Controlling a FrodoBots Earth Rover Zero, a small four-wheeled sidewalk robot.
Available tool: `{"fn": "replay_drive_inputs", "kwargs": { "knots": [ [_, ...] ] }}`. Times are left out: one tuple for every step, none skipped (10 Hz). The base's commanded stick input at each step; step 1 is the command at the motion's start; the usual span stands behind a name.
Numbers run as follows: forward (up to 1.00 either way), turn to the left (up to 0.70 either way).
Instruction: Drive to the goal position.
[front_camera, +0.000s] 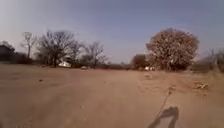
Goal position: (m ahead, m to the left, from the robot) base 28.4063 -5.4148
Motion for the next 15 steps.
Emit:
{"fn": "replay_drive_inputs", "kwargs": {
  "knots": [
    [0.7, -0.3],
    [0.7, -0.12],
    [0.7, 0.0],
    [0.7, 0.0],
    [0.7, 0.0],
    [0.7, 0.0],
    [0.7, 0.0],
    [0.7, 0.0],
    [0.7, 0.0],
    [0.7, 0.0],
    [0.7, 0.0],
    [0.7, 0.0],
    [0.7, 0.0],
    [0.7, 0.0],
    [0.7, 0.0]
  ]
}}
